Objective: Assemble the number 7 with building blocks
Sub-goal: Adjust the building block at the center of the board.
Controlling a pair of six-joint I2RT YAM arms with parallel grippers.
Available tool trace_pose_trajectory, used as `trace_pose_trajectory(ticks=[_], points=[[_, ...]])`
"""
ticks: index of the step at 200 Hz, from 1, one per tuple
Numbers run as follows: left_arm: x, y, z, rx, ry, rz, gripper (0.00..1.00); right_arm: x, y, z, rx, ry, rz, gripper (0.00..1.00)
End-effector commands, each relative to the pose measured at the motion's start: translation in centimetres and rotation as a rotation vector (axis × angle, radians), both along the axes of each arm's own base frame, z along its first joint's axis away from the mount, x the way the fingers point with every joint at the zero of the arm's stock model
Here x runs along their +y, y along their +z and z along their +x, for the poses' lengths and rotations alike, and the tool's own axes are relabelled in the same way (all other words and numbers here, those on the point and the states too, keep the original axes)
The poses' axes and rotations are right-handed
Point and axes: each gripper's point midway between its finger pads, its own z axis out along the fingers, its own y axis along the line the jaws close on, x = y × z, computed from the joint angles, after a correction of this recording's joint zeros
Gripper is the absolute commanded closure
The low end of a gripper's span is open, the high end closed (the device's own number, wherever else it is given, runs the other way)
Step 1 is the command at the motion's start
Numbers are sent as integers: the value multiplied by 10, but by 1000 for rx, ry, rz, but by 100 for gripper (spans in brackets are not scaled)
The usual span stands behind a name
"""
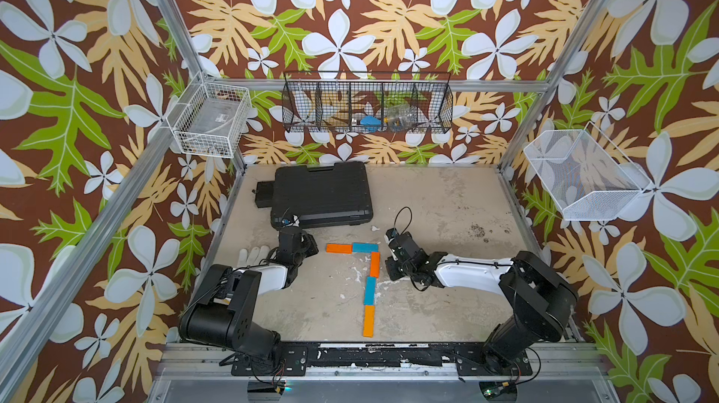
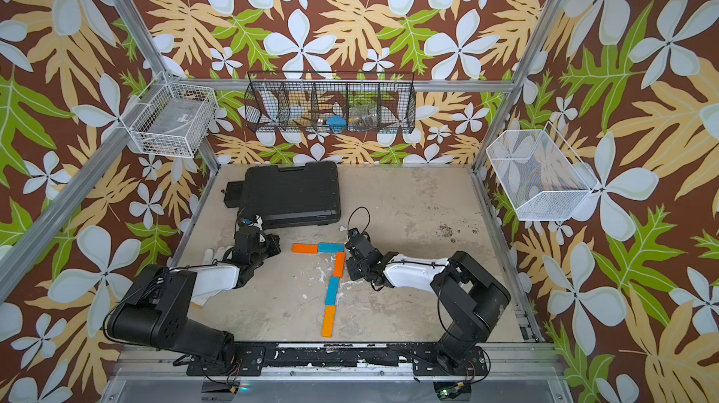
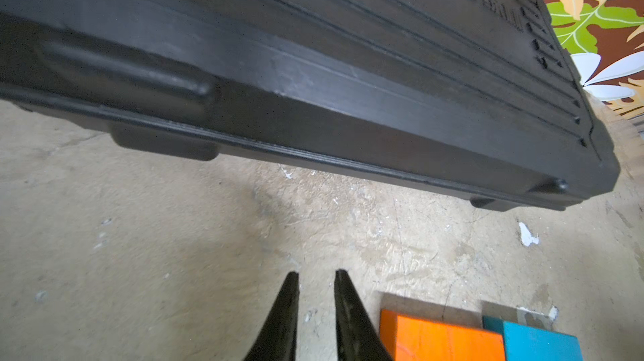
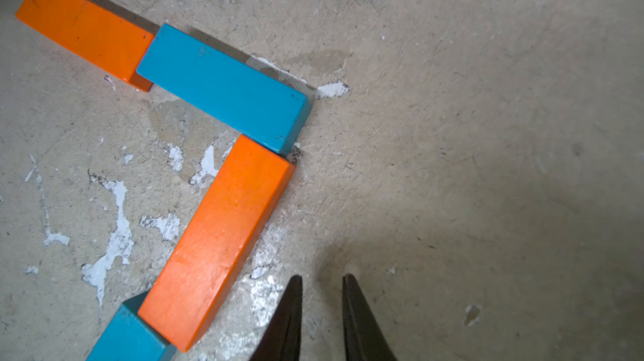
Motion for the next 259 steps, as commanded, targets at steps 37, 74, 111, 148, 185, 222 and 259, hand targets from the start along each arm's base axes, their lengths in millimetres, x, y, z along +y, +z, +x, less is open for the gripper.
trace_pose_trajectory(ticks=[37, 74, 111, 148, 185, 222, 259], points=[[-1, 1, 2, -2, -11, 1, 78, 15, -7, -1, 20, 12, 43, 78], [-1, 1, 2, -1, -12, 2, 77, 21, -10, -1, 25, 21, 40, 78], [-1, 1, 2, -2, -11, 3, 78, 25, -11, 0, 29, 28, 42, 78], [-1, 1, 2, -2, -10, 2, 78, 25, -8, -1, 26, 26, 41, 78], [-1, 1, 2, -1, -10, 2, 78, 29, -5, -5, 23, 35, 43, 78], [-1, 1, 2, -1, -9, 4, 78, 30, -5, -9, 24, 33, 49, 78], [-1, 1, 2, 0, -10, 3, 78, 29, -4, -8, 19, 32, 34, 78]])
